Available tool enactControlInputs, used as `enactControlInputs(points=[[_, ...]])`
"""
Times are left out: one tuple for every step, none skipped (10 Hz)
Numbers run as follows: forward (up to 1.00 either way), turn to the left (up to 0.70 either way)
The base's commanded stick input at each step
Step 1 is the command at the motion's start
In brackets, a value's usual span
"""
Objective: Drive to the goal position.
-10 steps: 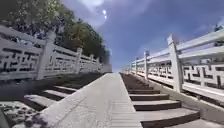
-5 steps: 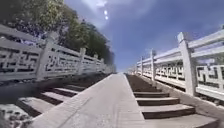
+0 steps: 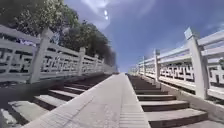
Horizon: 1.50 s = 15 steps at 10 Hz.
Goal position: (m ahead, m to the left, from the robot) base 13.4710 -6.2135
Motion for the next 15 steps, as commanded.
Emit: enactControlInputs(points=[[0.45, 0.00], [0.45, 0.00], [0.45, 0.00], [0.45, 0.00], [0.45, 0.00], [0.45, 0.00], [0.45, 0.00], [0.45, 0.00], [0.45, 0.00], [0.45, 0.00], [0.45, 0.00], [0.45, 0.00], [0.45, 0.00], [0.45, 0.02], [0.45, 0.19]])
